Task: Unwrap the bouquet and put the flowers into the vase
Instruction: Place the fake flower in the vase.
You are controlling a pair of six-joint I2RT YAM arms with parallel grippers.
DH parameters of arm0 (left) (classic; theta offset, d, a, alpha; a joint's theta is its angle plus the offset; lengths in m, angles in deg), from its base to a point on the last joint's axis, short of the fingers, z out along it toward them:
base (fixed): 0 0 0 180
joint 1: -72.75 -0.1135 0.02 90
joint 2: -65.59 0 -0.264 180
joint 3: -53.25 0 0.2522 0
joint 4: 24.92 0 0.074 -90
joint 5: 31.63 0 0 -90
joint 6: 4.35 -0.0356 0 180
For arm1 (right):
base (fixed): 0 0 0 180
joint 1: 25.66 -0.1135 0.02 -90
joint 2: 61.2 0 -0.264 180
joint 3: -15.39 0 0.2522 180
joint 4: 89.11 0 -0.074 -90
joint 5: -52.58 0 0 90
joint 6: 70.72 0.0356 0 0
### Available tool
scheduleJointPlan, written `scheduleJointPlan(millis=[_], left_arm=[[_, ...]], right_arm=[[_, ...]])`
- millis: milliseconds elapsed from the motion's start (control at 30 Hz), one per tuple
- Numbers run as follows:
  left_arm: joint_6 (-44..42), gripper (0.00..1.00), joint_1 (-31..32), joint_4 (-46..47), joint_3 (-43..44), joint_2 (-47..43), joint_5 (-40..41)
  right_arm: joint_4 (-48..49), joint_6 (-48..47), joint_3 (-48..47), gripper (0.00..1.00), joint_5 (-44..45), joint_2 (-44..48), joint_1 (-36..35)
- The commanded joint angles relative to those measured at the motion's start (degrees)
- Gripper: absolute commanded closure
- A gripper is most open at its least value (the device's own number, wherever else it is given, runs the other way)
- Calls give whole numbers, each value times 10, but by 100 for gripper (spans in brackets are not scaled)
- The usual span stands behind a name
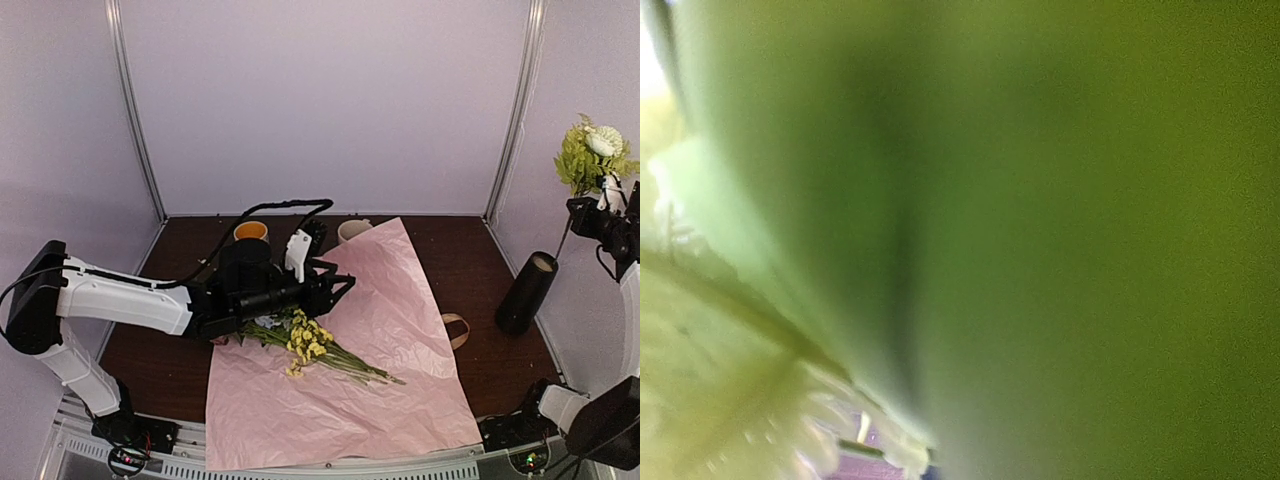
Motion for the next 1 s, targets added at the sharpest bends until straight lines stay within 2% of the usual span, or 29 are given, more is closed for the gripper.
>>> scheduleJointPlan(millis=[0, 267, 467, 967], left_arm=[[3, 46, -4, 39, -3, -12, -5], [-3, 46, -4, 52, -3, 2, -13], [-13, 46, -3, 74, -11, 16, -26], [-21, 46, -10, 123, -39, 39, -60]], right_arm=[[58, 19, 12, 100, -26, -28, 8], [88, 3, 49, 100, -67, -74, 14], [67, -17, 39, 100, -111, -122, 23], [-53, -99, 32, 72, -42, -144, 24]])
